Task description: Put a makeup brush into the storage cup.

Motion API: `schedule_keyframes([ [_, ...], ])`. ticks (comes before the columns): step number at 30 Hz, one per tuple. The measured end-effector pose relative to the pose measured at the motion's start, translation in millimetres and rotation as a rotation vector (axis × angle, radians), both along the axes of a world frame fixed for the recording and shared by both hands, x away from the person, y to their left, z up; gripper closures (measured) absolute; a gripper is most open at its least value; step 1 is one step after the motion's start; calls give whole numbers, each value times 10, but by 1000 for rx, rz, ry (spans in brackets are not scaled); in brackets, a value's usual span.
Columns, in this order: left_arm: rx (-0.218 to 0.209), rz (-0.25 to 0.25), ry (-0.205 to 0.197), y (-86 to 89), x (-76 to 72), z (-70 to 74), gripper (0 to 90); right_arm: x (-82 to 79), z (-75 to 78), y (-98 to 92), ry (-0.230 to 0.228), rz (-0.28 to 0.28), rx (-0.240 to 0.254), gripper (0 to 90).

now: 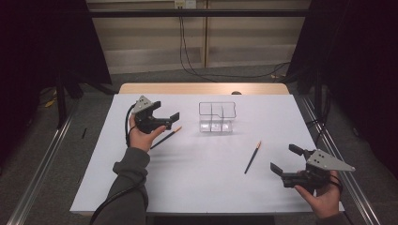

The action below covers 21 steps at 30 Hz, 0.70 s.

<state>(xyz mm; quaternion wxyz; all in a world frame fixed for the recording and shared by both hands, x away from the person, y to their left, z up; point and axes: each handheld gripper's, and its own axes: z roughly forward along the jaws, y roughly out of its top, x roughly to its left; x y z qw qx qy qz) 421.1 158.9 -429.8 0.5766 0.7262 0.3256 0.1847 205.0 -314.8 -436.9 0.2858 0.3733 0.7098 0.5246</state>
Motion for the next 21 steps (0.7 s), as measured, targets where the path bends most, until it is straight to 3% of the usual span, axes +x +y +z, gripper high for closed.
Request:
schedule_keyframes([
  [6, 80, 5, 47, -21, 58, 33, 23, 5, -5, 5, 0, 6, -7, 39],
  [7, 72, -1, 63, -33, 71, 33, 23, 6, -5, 5, 1, 6, -5, 39],
  [9, 108, 0, 72, -24, 91, 51, 23, 4, -4, -1, 0, 3, -4, 39],
  [17, 172, -15, 139, -39, 164, 78, 23, 6, -7, -8, 4, 1, -8, 39],
  [21, 246, -47, 175, -74, 195, 92, 27, 7, -7, -17, 7, 5, -5, 39],
])
